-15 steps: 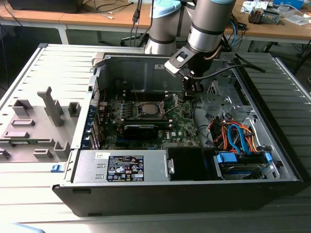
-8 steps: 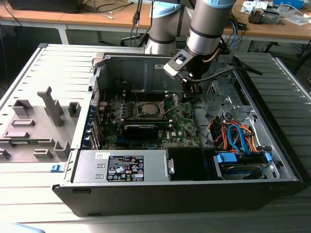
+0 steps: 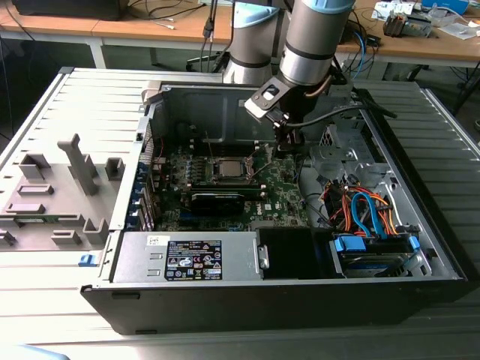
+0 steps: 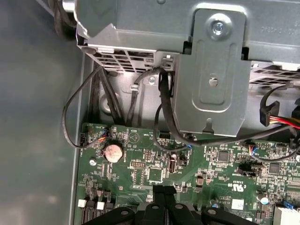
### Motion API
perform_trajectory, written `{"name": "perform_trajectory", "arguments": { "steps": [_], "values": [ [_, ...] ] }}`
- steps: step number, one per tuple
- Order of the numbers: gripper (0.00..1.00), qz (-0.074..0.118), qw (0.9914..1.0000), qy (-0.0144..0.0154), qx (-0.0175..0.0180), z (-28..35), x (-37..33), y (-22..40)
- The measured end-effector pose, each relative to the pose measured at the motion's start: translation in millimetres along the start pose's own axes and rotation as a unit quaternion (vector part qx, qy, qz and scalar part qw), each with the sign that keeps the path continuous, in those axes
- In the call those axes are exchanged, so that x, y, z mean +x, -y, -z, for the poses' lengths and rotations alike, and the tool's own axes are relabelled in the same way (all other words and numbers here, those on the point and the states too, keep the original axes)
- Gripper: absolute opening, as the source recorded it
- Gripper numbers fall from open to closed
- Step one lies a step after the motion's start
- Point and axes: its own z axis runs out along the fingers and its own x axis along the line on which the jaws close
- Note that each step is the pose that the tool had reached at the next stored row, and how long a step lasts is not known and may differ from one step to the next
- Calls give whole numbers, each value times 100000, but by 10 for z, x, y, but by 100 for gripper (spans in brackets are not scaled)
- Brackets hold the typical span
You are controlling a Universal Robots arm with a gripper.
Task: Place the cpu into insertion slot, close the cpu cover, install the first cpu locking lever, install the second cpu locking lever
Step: 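Close the cpu cover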
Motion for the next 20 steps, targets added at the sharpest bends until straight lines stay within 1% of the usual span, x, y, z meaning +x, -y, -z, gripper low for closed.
{"name": "perform_trajectory", "arguments": {
  "steps": [4,9,15,20],
  "values": [
    [11,-1,100000,0,1,-3,3,30],
    [11,0,100000,6,4,-7,5,47],
    [11,3,100000,6,-1,-16,9,84],
    [11,1,100000,-2,-1,-22,16,157]
  ]
}}
